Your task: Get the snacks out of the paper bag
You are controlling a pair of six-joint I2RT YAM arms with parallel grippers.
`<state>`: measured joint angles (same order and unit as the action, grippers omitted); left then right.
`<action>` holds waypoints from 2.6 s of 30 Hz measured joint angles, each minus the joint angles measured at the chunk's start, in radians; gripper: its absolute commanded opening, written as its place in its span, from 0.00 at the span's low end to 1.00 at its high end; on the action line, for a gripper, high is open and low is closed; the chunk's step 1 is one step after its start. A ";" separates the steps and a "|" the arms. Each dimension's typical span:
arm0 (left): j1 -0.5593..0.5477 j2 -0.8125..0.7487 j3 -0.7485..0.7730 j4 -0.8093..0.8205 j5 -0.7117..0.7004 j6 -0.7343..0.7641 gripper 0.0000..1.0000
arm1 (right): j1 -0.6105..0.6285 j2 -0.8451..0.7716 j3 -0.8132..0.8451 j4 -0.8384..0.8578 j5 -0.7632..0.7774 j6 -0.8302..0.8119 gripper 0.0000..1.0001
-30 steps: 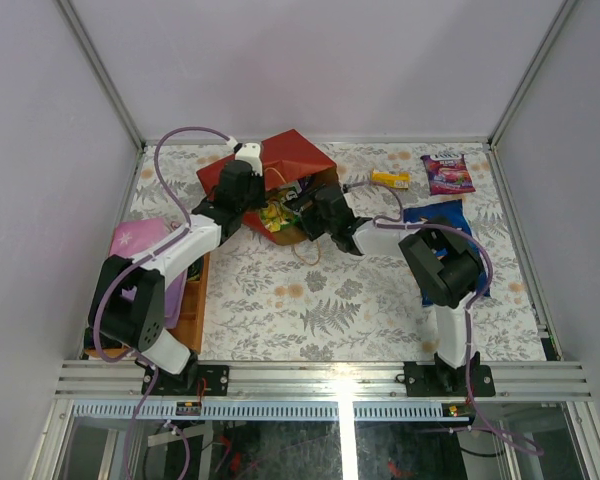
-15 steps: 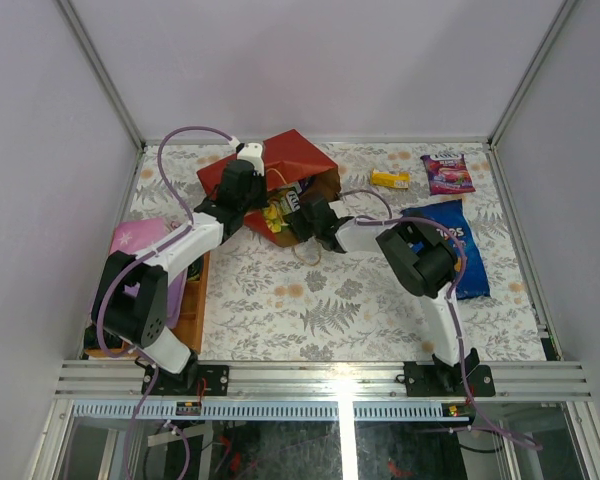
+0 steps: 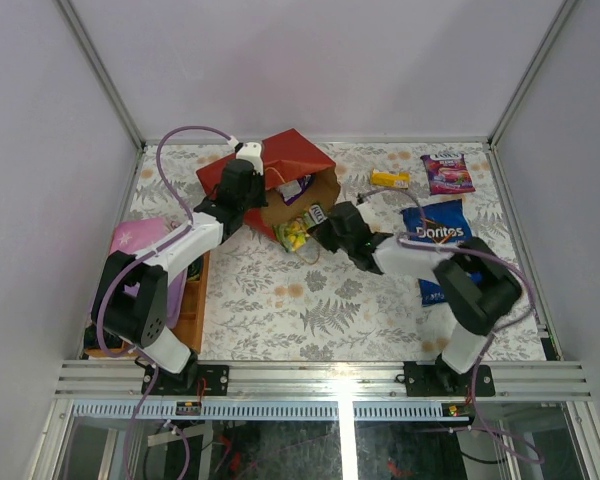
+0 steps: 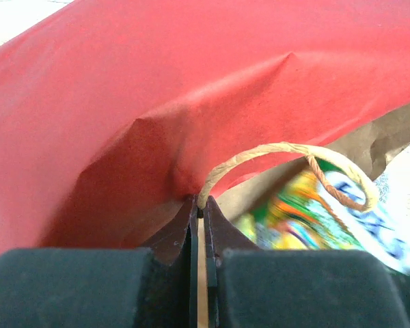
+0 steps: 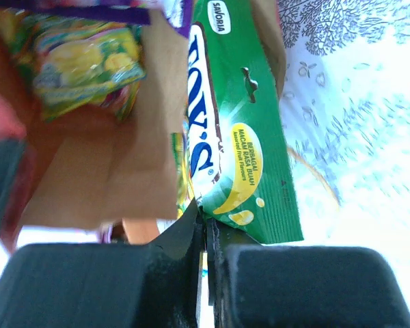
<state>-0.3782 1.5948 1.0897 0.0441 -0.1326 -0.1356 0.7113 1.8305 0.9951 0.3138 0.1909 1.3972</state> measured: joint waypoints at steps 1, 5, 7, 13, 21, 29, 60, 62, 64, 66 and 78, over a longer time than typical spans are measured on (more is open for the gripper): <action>0.001 0.000 0.000 0.000 -0.005 0.000 0.00 | 0.000 -0.067 -0.041 -0.010 0.000 -0.032 0.00; 0.004 0.002 0.002 0.000 -0.011 0.001 0.00 | -0.057 -0.339 -0.196 -0.037 -0.093 -0.197 0.00; 0.004 0.006 0.008 -0.001 -0.015 0.002 0.00 | -0.160 -0.409 -0.220 -0.077 -0.213 -0.303 0.10; 0.005 0.007 0.009 -0.001 -0.016 0.001 0.00 | -0.406 -0.348 -0.093 -0.394 -0.299 -0.651 0.99; 0.005 0.007 0.009 -0.001 -0.016 0.001 0.00 | -0.383 -0.425 -0.052 -0.526 -0.132 -0.838 0.97; 0.005 0.007 0.009 -0.001 -0.016 0.001 0.00 | -0.241 -0.372 0.024 -0.543 0.074 -0.901 0.86; 0.005 0.006 0.009 -0.008 -0.029 0.019 0.00 | -0.388 0.240 0.432 -0.573 0.148 -0.847 0.99; 0.005 0.006 0.009 -0.008 -0.029 0.019 0.00 | -0.420 0.272 0.482 -0.585 0.148 -0.847 1.00; 0.005 0.006 0.009 -0.008 -0.029 0.019 0.00 | -0.454 0.303 0.531 -0.598 0.148 -0.848 1.00; 0.005 0.006 0.009 -0.008 -0.029 0.020 0.00 | -0.481 0.333 0.580 -0.611 0.148 -0.854 0.99; 0.005 0.006 0.010 -0.014 -0.035 0.022 0.00 | -0.547 0.365 0.688 -0.569 0.130 -0.946 0.99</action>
<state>-0.3729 1.6012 1.0992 0.0303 -0.1680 -0.1139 0.1646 2.1952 1.6833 -0.2550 0.3206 0.4515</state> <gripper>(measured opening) 0.012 0.993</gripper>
